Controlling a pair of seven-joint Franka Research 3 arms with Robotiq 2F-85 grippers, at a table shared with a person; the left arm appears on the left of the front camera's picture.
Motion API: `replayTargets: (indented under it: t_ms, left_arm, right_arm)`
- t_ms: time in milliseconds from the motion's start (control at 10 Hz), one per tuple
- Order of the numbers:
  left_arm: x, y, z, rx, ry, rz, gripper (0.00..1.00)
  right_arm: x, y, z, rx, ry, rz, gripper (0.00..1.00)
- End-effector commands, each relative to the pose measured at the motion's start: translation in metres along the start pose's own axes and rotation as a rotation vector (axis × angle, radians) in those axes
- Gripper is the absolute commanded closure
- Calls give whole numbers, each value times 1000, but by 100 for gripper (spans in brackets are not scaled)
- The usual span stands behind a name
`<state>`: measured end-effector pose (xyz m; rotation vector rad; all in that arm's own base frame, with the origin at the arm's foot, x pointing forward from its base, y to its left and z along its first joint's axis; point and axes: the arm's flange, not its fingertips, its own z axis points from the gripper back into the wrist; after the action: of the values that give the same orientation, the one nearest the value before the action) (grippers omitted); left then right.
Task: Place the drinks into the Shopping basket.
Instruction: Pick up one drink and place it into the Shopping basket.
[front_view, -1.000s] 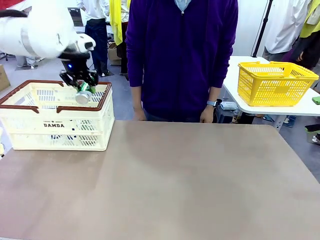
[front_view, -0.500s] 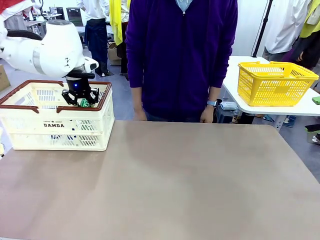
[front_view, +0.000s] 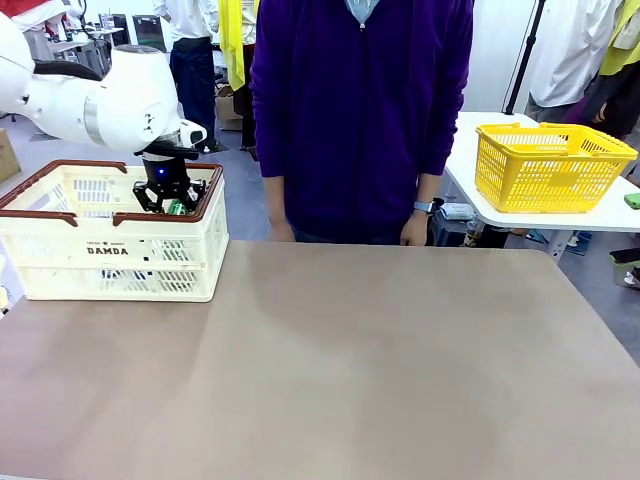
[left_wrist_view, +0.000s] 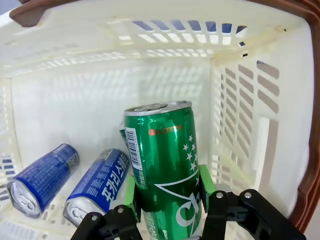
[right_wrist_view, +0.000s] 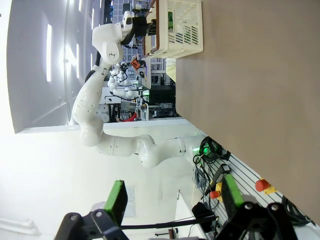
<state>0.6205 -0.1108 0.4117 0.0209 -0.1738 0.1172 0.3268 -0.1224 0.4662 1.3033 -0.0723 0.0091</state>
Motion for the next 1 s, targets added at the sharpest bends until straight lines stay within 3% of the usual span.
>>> replayTargets:
  t_ms: [0,100,200,900]
  left_arm:
    - [8,-3,5,16,-1,28,59]
    - [7,-3,5,14,-4,20,9]
    - [7,-2,5,19,1,16,0]
    - [7,19,41,65,26,-17,0]
  right_arm:
    - [0,3,1,2,4,-5,0]
    - [0,3,1,2,4,-5,0]
    - [0,3,1,2,4,-5,0]
    - [0,3,1,2,4,-5,0]
